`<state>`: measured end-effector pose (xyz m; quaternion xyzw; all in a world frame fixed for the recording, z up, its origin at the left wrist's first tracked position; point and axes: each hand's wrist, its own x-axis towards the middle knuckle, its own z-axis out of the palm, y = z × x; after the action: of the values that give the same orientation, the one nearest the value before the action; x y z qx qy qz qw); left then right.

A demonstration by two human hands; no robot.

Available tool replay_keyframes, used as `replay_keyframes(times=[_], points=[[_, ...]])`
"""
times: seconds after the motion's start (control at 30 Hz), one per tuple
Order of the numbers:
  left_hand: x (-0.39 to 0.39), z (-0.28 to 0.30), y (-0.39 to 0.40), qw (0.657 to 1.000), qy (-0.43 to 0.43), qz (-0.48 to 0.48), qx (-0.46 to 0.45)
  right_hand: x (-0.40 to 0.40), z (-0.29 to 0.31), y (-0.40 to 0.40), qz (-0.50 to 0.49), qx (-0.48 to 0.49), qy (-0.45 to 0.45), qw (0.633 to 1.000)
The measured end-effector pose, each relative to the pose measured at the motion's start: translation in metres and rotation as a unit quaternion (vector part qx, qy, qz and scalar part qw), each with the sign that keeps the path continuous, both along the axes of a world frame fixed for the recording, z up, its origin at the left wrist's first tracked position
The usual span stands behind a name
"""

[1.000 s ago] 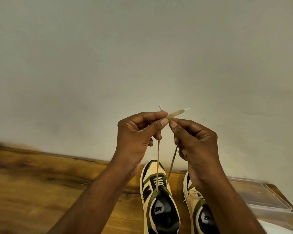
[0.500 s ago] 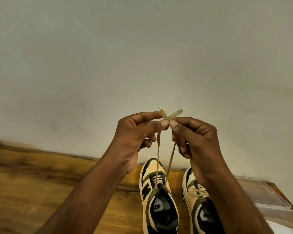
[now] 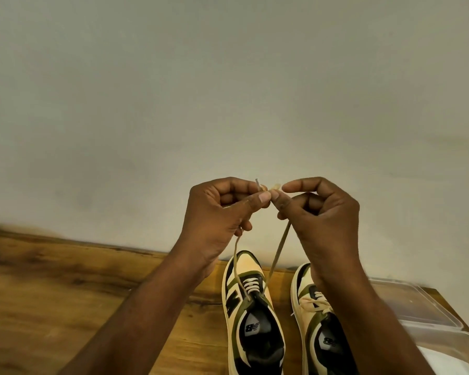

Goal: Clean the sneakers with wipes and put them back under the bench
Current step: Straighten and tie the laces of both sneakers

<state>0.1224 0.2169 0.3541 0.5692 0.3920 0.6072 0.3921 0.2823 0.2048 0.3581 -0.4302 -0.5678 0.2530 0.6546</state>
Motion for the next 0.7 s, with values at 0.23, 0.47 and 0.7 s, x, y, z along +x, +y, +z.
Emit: replay_keyframes(times=[0.23, 0.47, 0.7], points=[[-0.007, 0.0, 0.002, 0.998, 0.034, 0.018, 0.042, 0.004, -0.003, 0.004, -0.055, 0.075, -0.244, 0.965], [-0.009, 0.003, 0.002, 0.996, 0.047, 0.023, 0.072, 0.006, 0.006, 0.001, 0.0, 0.018, -0.192, 0.981], [-0.007, 0.002, -0.001, 0.999, 0.01, 0.014, 0.046, 0.004, 0.01, -0.003, 0.086, 0.004, -0.038, 0.996]])
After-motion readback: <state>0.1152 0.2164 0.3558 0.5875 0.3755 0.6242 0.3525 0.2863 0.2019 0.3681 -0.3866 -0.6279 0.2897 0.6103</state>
